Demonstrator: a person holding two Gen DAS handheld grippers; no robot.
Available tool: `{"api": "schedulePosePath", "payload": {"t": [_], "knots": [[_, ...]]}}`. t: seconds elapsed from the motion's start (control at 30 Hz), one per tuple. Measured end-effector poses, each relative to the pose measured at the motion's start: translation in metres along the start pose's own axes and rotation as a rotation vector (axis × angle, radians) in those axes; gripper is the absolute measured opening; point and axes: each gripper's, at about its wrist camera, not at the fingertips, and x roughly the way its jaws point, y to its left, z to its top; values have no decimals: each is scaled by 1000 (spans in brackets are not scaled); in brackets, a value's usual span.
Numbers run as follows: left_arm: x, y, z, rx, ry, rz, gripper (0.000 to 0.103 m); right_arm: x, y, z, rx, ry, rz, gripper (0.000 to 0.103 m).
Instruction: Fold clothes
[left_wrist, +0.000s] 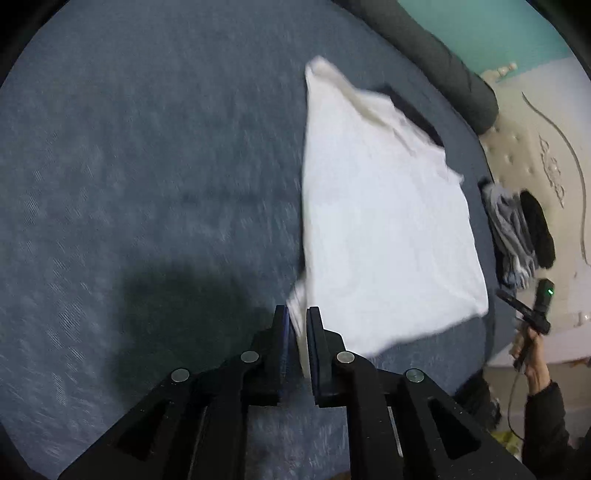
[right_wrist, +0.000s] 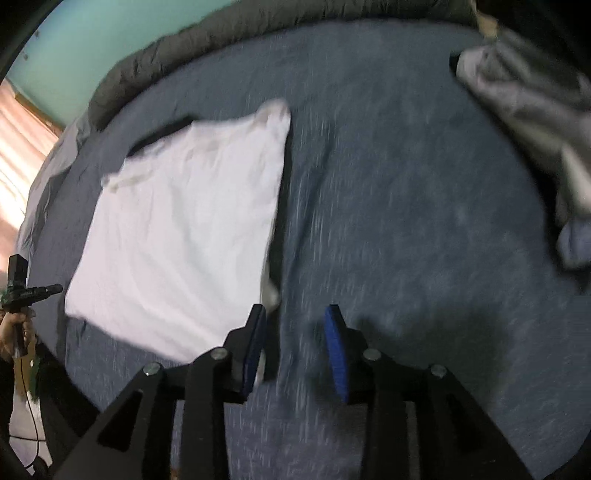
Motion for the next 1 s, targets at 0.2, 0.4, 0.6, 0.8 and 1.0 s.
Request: {"api": "schedulePosePath", "payload": {"t": [0.2,0.4,0.6,0.8,1.0], "knots": [[21,-24,53,70,-63,30,12,30,29,52,-58,-23,21,34],[53,-44,106,141,-94,45,12,84,56,99,-142,-5,-10,34],[85,-53,151,181,-101,90,12,120,66,141,-189,2,-47,34],[108,-55,184,226,-115,114,12,147,61,172,-219,-4,-100,34],[113,-55,211,233,-132,103,12,170,56,201,-221,-14,-119,34]]}}
